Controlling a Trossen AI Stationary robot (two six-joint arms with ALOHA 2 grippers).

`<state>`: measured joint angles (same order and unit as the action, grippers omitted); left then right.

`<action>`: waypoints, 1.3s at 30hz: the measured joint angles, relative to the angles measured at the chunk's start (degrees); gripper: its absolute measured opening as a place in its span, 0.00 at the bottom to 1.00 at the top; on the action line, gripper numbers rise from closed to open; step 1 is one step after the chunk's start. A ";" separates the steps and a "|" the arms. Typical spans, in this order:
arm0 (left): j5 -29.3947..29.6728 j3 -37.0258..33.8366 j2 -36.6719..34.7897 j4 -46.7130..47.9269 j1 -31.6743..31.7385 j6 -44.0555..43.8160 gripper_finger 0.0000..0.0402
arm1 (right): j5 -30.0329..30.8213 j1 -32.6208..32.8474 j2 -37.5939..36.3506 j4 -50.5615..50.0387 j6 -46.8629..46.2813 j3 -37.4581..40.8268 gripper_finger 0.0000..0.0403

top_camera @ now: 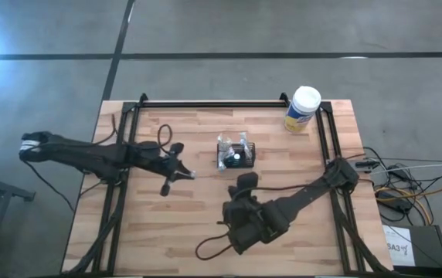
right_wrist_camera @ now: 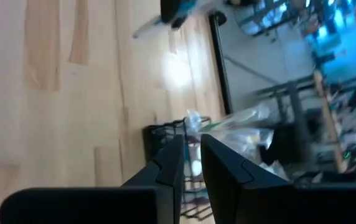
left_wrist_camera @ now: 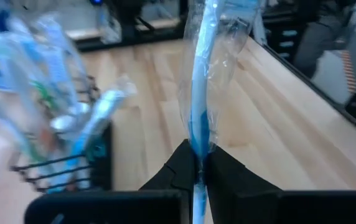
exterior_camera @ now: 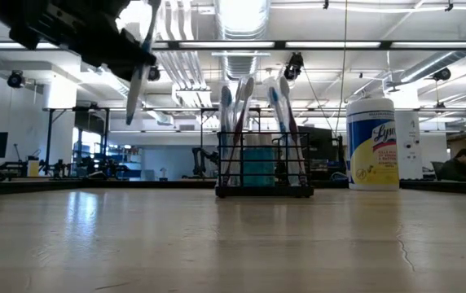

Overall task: Pick & Place toothbrushing station
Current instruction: Put the blue toothbrush into the black wire organizer

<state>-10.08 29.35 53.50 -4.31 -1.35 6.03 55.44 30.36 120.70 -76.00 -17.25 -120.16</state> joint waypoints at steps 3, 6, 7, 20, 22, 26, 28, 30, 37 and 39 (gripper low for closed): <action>2.01 -2.96 -2.96 -2.78 -0.02 0.47 0.05 | -0.39 -0.13 -1.04 0.43 -4.66 2.33 0.12; 2.25 -5.57 -5.09 -5.35 -0.07 0.49 0.05 | -0.15 -0.36 -3.05 1.01 -7.76 5.87 0.14; 2.25 -6.17 -5.63 -5.85 -0.08 0.49 0.05 | -0.11 -0.42 -4.07 1.58 -8.72 7.82 0.14; 1.55 -9.93 -7.66 -8.21 -0.37 0.92 0.05 | -33.92 -8.51 -26.09 91.98 15.18 58.87 0.20; 0.66 -9.93 -7.64 -9.22 -0.39 1.31 0.05 | -36.54 -10.90 -27.93 103.24 13.78 65.35 0.20; 0.50 -9.93 -7.17 -12.03 -0.52 1.91 0.05 | -41.18 -15.25 -28.96 118.52 8.59 74.41 0.23; 0.49 -9.88 -6.64 -14.01 -0.54 2.38 0.05 | -43.30 -16.68 -28.24 125.23 6.51 76.41 0.25; 0.48 -9.87 -5.43 -16.02 -0.55 2.55 0.05 | -43.87 -17.58 -27.49 129.21 5.99 77.00 0.30; 0.24 -8.46 0.52 -18.71 -1.24 0.96 0.05 | -43.72 -18.35 -24.91 129.80 8.76 72.16 0.50; 0.24 -7.04 2.75 -18.95 -2.03 0.95 0.05 | -43.64 -18.71 -24.02 128.49 9.04 69.91 0.55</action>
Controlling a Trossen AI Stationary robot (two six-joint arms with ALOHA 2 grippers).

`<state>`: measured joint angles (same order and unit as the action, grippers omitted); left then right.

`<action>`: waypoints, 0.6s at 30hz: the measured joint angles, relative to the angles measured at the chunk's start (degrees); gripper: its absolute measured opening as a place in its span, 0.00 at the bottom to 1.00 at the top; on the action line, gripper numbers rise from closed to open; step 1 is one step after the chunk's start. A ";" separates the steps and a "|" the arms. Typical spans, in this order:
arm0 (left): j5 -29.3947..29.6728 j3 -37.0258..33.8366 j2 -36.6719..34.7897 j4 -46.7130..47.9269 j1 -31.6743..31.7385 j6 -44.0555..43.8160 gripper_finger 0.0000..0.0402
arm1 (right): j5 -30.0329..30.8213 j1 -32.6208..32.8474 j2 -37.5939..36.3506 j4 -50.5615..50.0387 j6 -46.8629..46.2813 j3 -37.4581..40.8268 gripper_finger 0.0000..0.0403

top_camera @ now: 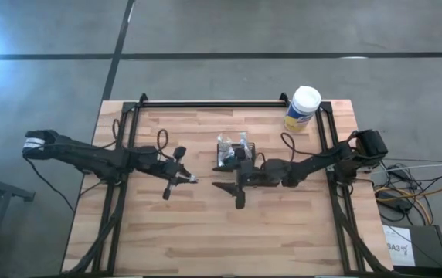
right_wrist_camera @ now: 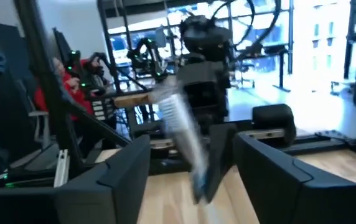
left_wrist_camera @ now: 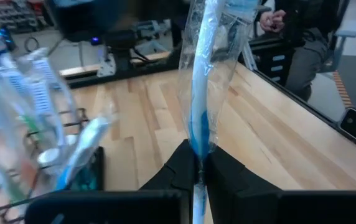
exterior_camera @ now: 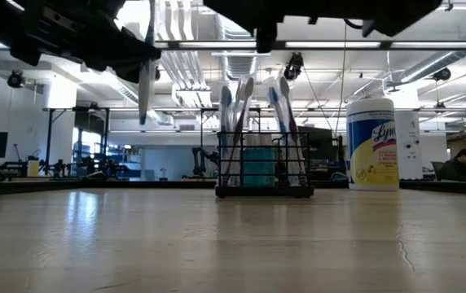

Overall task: Pick & Place toothbrushing station
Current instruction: Put the blue toothbrush into the black wire organizer

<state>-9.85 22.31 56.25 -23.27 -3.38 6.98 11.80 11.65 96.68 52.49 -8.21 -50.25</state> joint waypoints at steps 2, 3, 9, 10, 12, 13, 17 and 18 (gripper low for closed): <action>-0.02 1.49 2.22 0.09 -0.91 0.30 0.05 | -0.04 -0.38 0.92 -1.92 -0.89 -2.00 0.58; -0.01 2.36 3.11 -0.11 -1.25 0.53 0.05 | -0.57 -0.59 1.36 -3.01 -1.46 -3.10 0.60; 0.40 5.47 5.47 0.08 -2.62 1.84 0.05 | -1.87 -0.81 3.60 -8.18 -2.64 -6.61 0.64; 0.59 5.96 5.57 -0.24 -2.71 1.88 0.05 | -1.87 -0.84 4.01 -8.05 -2.73 -6.89 0.64; 0.73 6.51 5.64 0.22 -2.70 2.09 0.05 | -1.86 -0.84 4.87 -7.46 -2.80 -7.33 0.64; 0.77 7.06 5.90 -0.06 -2.71 2.19 0.05 | -1.87 -0.84 5.34 -7.17 -2.84 -7.67 0.64; 0.79 8.54 7.68 -0.17 -2.76 2.25 0.05 | -1.83 -1.05 7.29 -6.98 -2.50 -9.37 0.64; 0.79 8.68 8.22 -0.12 -2.80 2.26 0.05 | -1.82 -1.09 7.63 -7.08 -2.21 -9.83 0.64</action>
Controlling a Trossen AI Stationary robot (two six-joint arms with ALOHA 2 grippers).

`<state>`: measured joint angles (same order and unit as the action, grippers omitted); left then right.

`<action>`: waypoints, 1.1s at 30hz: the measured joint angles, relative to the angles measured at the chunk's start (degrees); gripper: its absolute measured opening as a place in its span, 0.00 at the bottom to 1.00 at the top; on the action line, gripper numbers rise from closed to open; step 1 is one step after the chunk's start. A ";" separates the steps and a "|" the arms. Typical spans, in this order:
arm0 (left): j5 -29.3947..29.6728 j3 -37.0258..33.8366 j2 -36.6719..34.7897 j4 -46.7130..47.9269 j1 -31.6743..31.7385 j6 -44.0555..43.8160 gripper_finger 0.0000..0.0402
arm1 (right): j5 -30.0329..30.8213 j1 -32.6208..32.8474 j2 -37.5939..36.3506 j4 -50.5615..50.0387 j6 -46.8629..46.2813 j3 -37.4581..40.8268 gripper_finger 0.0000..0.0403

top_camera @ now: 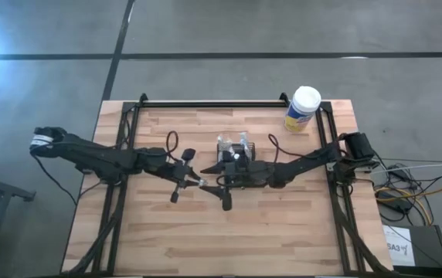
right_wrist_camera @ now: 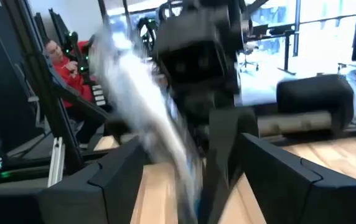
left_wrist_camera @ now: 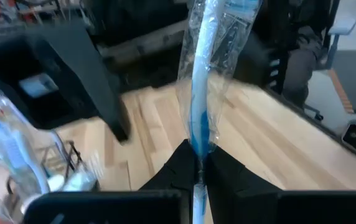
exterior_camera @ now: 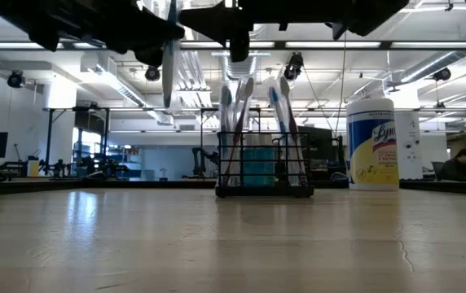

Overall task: Pick & Place toothbrushing station
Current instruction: Put the blue toothbrush into the black wire organizer

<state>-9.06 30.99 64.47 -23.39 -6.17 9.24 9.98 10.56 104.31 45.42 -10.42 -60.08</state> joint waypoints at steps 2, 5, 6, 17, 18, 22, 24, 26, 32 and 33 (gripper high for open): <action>-0.02 0.27 1.25 0.17 0.00 0.19 0.05 | 0.02 -0.01 0.78 0.12 0.39 -1.17 0.62; -0.02 0.52 2.45 -0.04 0.00 0.19 0.05 | 0.02 0.03 1.46 -0.09 1.04 -2.38 0.59; -0.02 0.61 2.60 -0.05 0.00 0.21 0.05 | 0.00 0.04 1.55 -0.08 1.17 -2.60 0.57; 0.04 0.59 1.22 0.21 0.00 0.23 0.05 | 0.02 0.03 1.05 -0.48 1.15 -1.81 0.26; 0.04 0.59 1.22 0.21 0.00 0.21 0.05 | 0.03 0.03 1.04 -0.49 1.12 -1.81 0.24; 0.09 0.59 1.22 0.22 0.02 0.21 0.05 | 0.02 0.06 1.03 -0.69 1.27 -1.81 0.17; 0.13 0.59 1.22 0.19 0.01 0.16 0.05 | 0.02 0.06 1.03 -0.76 1.43 -1.81 0.13; 0.07 0.56 1.22 0.33 0.00 -0.22 0.06 | 0.13 0.03 0.94 -1.39 1.91 -1.81 0.08; 0.02 0.52 0.92 1.83 0.00 -1.74 0.24 | 0.25 0.13 -1.22 -5.45 2.89 -1.74 0.04; 0.03 0.52 0.82 2.42 0.00 -1.54 0.27 | 0.24 0.18 -1.97 -6.89 3.08 -1.72 0.04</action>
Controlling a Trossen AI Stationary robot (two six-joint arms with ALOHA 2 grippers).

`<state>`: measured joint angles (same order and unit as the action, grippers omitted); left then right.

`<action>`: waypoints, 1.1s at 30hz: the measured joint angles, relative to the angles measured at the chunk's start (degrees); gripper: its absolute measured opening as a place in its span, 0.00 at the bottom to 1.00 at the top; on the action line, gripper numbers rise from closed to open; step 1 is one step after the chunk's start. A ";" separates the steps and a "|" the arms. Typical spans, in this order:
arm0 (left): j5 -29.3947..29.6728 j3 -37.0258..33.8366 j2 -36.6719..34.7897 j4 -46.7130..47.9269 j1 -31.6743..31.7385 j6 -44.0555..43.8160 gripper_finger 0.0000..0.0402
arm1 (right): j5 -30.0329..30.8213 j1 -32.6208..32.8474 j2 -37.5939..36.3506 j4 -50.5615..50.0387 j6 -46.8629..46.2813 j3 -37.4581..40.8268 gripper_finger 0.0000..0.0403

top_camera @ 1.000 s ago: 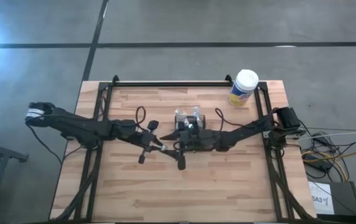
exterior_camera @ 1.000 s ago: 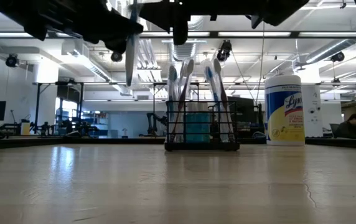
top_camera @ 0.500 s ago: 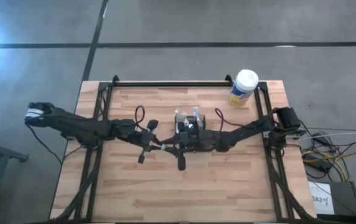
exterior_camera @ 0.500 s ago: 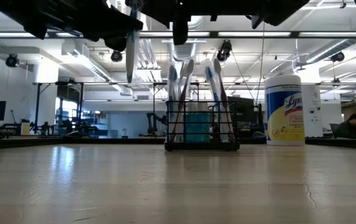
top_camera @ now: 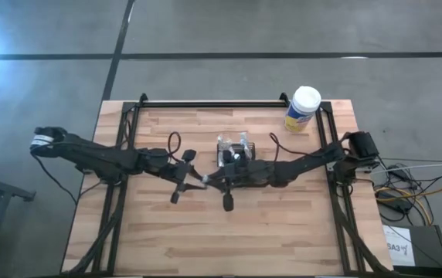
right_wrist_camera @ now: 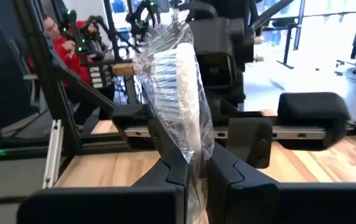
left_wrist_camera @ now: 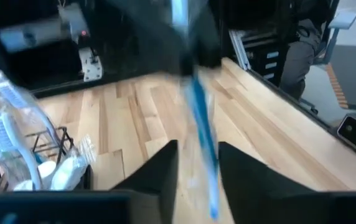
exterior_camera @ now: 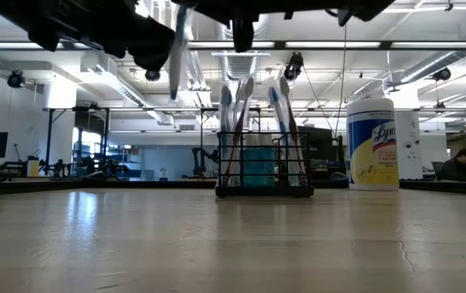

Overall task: Pick & Place toothbrushing station
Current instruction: Put the blue toothbrush into the black wire organizer

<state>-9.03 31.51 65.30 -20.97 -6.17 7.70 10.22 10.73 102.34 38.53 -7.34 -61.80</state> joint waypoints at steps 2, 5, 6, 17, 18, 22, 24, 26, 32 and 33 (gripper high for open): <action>0.10 -0.02 -0.55 1.18 0.00 0.13 0.35 | -0.02 0.13 -1.61 -2.87 0.12 0.01 0.04; 0.12 -0.02 -2.52 3.89 0.02 -0.28 0.45 | 0.31 0.62 -4.20 -6.58 0.33 0.27 0.04; 0.12 -0.02 -3.60 5.88 0.02 -0.37 0.48 | 0.32 0.92 -5.26 -7.46 0.73 0.67 0.04; 0.56 -1.44 -26.29 25.27 0.04 -0.65 0.55 | 2.11 1.33 -28.65 -7.74 0.27 17.10 0.03; 1.05 -2.09 -28.95 25.51 0.04 -1.23 0.53 | 2.09 1.50 -31.27 -7.84 0.24 19.01 0.03; 3.55 -5.72 -39.08 27.62 0.04 -3.84 0.35 | 5.57 2.81 -41.00 -8.03 0.27 25.96 0.03; 4.53 -7.62 -43.72 27.94 0.04 -5.07 0.22 | 7.84 3.77 -44.88 -7.66 0.70 28.85 0.03; 5.19 -9.41 -47.71 28.31 0.04 -5.29 0.08 | 8.22 4.62 -48.55 -7.94 1.54 31.66 0.03; 6.38 -12.85 -56.30 27.83 0.04 -1.79 0.04 | 8.61 4.86 -58.45 -7.83 2.97 39.56 0.03; 7.08 -13.23 -57.07 27.89 0.04 -1.74 0.03 | 8.57 4.86 -60.05 -7.80 3.56 40.89 0.03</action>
<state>-1.95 18.28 8.23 6.92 -6.13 5.96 18.79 15.60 42.29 30.73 -3.78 -20.91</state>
